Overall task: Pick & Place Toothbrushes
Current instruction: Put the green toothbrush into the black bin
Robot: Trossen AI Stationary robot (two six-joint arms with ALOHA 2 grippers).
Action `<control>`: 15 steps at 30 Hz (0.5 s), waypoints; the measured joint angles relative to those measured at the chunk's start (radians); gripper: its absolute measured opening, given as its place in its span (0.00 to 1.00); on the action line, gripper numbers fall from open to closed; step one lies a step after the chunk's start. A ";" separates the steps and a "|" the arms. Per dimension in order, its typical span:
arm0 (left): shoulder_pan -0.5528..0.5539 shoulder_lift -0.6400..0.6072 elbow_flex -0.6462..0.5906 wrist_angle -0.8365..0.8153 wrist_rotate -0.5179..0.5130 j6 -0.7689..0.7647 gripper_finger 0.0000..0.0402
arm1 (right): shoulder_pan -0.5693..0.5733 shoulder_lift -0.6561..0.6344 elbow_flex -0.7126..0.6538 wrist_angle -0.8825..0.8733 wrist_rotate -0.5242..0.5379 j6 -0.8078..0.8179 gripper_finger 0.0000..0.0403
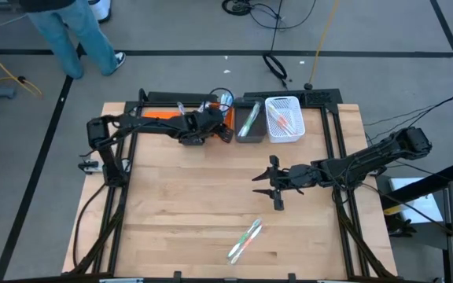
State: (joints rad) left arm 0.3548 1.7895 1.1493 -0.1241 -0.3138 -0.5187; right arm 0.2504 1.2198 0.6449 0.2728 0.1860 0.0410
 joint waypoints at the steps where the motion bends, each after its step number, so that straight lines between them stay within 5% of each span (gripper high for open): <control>1: -0.007 -0.010 0.000 -0.005 0.001 0.000 0.49 | 0.000 0.000 0.000 0.000 0.000 0.000 0.41; 11: -0.103 -0.041 0.000 -0.061 0.004 0.000 0.50 | 0.000 0.000 0.000 -0.004 0.000 0.007 0.41; 15: -0.150 -0.041 0.000 -0.098 0.092 -0.007 0.50 | 0.000 0.000 0.000 -0.008 0.000 0.007 0.41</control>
State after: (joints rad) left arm 0.2050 1.7481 1.1496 -0.2226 -0.2218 -0.5262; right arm 0.2504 1.2198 0.6449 0.2652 0.1860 0.0483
